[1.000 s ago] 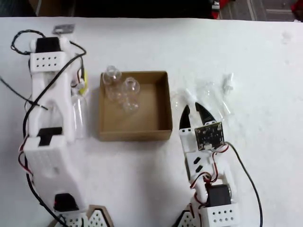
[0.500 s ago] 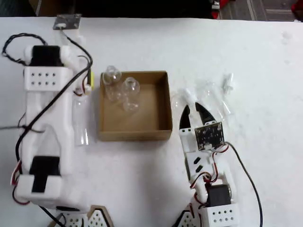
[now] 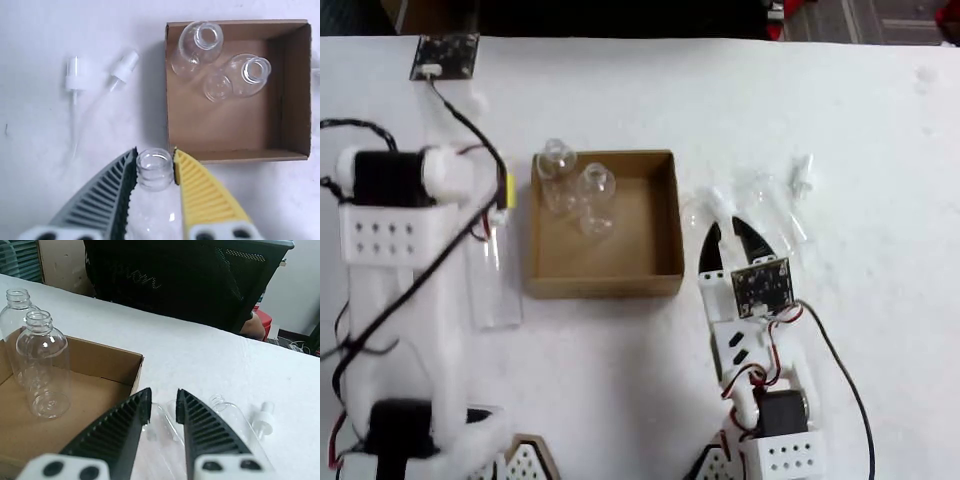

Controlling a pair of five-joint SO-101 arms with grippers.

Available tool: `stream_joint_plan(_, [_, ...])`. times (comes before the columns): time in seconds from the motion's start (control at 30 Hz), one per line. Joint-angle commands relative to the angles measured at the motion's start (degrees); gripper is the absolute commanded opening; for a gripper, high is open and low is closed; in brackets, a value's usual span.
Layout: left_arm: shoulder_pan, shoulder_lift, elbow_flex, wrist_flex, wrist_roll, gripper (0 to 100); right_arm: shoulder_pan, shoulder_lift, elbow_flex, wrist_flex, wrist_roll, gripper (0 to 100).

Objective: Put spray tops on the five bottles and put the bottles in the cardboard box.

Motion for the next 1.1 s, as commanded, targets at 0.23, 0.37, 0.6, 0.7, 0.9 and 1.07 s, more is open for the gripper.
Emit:
stream_joint_plan(0.23, [5.49, -20.62, 14.24, -9.49, 0.88, 2, -0.22, -0.13, 0.44, 0.31, 0.62, 7.0])
stream_joint_plan(0.37, [5.85, -28.44, 24.0, -16.88, 0.88, 2, -0.22, -0.13, 0.44, 0.31, 0.62, 7.0])
stream_joint_plan(0.6, [5.93, -44.7, 40.88, -31.65, 0.88, 2, -0.22, -0.13, 0.44, 0.31, 0.62, 7.0])
stream_joint_plan(0.7, [5.93, -52.18, 47.3, -37.19, 0.88, 2, -0.22, -0.13, 0.44, 0.31, 0.62, 7.0])
stream_joint_plan(0.9, [5.93, -65.19, 58.64, -46.51, 0.88, 2, -0.22, -0.13, 0.44, 0.31, 0.62, 7.0])
stream_joint_plan(1.07, [6.02, -73.01, 68.57, -56.35, 0.88, 2, -0.31, -0.13, 0.44, 0.31, 0.62, 7.0])
